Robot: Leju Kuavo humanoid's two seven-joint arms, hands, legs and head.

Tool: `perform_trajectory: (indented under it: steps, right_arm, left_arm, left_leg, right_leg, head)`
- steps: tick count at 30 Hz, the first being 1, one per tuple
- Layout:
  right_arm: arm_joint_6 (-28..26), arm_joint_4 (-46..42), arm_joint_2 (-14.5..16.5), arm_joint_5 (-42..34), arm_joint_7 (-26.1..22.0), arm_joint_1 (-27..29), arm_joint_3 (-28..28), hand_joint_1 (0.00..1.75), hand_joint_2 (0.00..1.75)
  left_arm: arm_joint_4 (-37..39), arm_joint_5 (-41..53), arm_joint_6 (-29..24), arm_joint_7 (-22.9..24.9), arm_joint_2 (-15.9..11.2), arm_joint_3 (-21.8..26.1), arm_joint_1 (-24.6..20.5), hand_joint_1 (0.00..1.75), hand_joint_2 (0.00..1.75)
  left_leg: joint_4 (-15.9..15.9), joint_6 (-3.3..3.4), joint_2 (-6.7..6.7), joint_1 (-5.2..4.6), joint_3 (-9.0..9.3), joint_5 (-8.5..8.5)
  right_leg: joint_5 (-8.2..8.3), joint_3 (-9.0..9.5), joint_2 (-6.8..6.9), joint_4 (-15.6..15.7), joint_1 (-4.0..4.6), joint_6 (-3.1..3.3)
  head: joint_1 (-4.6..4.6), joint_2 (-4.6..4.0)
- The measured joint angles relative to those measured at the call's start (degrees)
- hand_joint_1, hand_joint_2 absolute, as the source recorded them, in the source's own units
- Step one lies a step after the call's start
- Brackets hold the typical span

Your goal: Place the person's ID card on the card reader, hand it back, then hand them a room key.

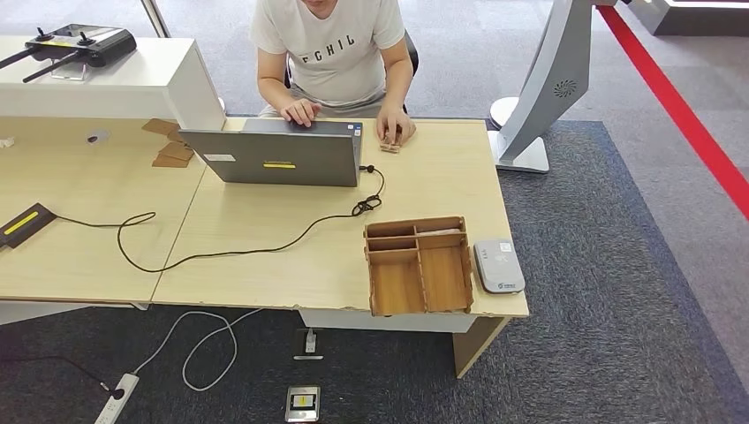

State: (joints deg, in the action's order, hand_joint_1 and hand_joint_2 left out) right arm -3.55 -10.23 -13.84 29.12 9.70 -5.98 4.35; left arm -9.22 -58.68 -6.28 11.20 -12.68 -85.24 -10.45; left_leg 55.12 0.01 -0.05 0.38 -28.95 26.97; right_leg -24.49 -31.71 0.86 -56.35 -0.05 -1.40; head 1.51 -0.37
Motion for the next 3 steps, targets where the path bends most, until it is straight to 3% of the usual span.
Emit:
perform_trajectory:
  steps: [3]
  right_arm:
    - [0.0, 0.0, 0.0, 0.0, 0.0, 0.0, 0.0, 0.00, 0.00]
  left_arm:
    - [0.0, -0.1, -0.1, 0.0, 0.0, 0.0, 0.0, 0.00, 1.75]
  left_leg:
    - [0.0, 0.00, 0.00, 0.00, 0.00, 0.00]
  right_leg:
    - [0.00, 0.00, 0.00, 0.0, 0.00, 0.00]
  head:
    - [0.01, 0.00]
